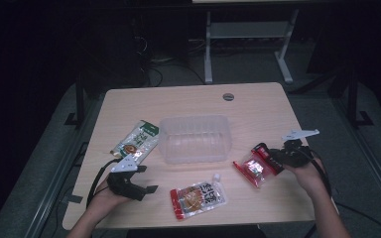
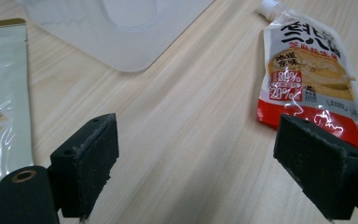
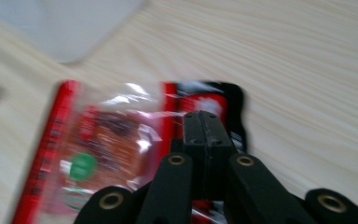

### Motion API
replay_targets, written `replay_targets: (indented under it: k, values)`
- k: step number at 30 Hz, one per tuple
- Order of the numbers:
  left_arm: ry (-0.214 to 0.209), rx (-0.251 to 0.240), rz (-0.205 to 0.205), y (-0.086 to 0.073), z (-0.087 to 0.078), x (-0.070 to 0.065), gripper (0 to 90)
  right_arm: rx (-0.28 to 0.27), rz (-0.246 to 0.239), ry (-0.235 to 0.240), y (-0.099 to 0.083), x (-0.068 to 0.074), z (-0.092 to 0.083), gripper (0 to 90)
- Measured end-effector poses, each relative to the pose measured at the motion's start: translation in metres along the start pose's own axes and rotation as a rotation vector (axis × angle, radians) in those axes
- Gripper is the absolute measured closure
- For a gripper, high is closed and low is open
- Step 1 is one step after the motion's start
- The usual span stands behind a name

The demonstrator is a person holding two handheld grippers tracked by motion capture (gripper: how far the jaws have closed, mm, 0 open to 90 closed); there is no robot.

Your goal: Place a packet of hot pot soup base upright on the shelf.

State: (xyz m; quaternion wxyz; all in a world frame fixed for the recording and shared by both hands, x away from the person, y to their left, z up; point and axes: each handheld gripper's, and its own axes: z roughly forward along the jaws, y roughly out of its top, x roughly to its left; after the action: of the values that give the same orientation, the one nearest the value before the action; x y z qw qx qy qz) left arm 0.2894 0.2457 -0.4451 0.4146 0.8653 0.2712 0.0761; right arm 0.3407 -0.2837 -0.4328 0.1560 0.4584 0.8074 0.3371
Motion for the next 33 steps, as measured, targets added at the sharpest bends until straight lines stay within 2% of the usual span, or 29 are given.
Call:
replay_targets:
  k: [3,4,5,8,11,17,23,33]
  values:
    - [-0.008,-0.004,0.005,0.001,0.002,-0.001,13.5,0.000,0.031,-0.023,-0.005,-0.017,0.001,89.5]
    - [-0.008,-0.004,0.005,0.001,0.002,-0.001,13.5,0.000,0.031,-0.023,-0.005,-0.017,0.001,89.5]
    - [-0.009,-0.003,0.006,0.002,0.002,-0.001,13.5,-0.002,0.053,-0.016,-0.007,-0.023,0.004,89.6]
    - [-0.010,-0.006,-0.001,0.002,0.003,-0.001,13.5,0.015,0.055,-0.001,-0.009,-0.027,0.011,89.5]
    - [-0.009,-0.001,-0.002,0.002,0.002,0.000,13.5,0.039,0.053,0.005,-0.009,-0.027,0.018,89.5]
    - [-0.010,0.001,0.003,0.002,0.002,-0.001,13.5,0.043,0.047,0.028,-0.006,-0.026,0.027,89.5]
    - [-0.002,0.009,0.006,0.001,0.000,-0.003,13.5,0.079,0.037,0.026,-0.006,-0.024,0.034,89.5]
    - [-0.004,-0.001,0.010,0.002,-0.003,-0.005,13.5,0.096,0.039,0.034,-0.009,-0.024,0.031,89.6]
